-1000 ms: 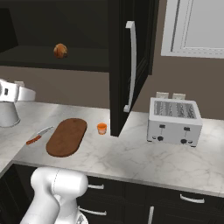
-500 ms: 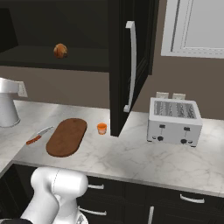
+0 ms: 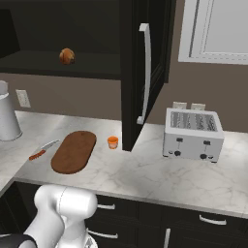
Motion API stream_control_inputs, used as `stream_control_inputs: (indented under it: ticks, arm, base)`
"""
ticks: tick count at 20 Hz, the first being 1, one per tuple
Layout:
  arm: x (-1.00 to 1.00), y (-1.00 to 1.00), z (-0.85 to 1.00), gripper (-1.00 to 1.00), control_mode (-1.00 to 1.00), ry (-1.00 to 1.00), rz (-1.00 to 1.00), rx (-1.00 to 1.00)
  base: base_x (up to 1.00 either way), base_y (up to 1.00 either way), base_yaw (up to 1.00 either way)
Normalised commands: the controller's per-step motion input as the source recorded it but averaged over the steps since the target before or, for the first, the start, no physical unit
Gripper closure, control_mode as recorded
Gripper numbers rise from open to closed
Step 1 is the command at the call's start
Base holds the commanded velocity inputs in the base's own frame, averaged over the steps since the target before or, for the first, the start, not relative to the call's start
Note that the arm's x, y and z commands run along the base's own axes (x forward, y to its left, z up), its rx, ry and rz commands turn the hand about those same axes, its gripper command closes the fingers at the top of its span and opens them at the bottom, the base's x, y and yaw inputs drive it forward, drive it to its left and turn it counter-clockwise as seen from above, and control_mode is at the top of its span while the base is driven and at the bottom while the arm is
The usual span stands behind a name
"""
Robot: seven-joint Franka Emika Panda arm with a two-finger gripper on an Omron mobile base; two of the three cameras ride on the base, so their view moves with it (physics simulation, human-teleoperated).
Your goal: Pick the bread, place it on the cutting board, pick the jam, place it on the counter, and close the cabinet.
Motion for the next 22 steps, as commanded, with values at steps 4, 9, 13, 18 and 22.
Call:
stream_control_inputs:
  ticks: [4,9,13,18,22]
  arm:
    - [-0.14,0.11,0.26,-1.00,-1.00,0.00,0.00,0.00]
    - [-0.04,0.15,0.26,-1.00,-1.00,0.00,0.00,0.00]
    - [0.00,0.14,0.23,-1.00,-1.00,0.00,0.01,0.00]
    - [0.00,0.18,0.18,-1.00,-1.00,0.00,0.01,0.00]
    - [0.13,0.13,0.04,-1.00,-1.00,0.00,0.01,0.00]
  base:
    - [0.00,0.00,0.00]
    - [0.00,0.00,0.00]
    - [0.00,0.00,0.00]
    - [0.00,0.00,0.00]
    - [0.00,0.00,0.00]
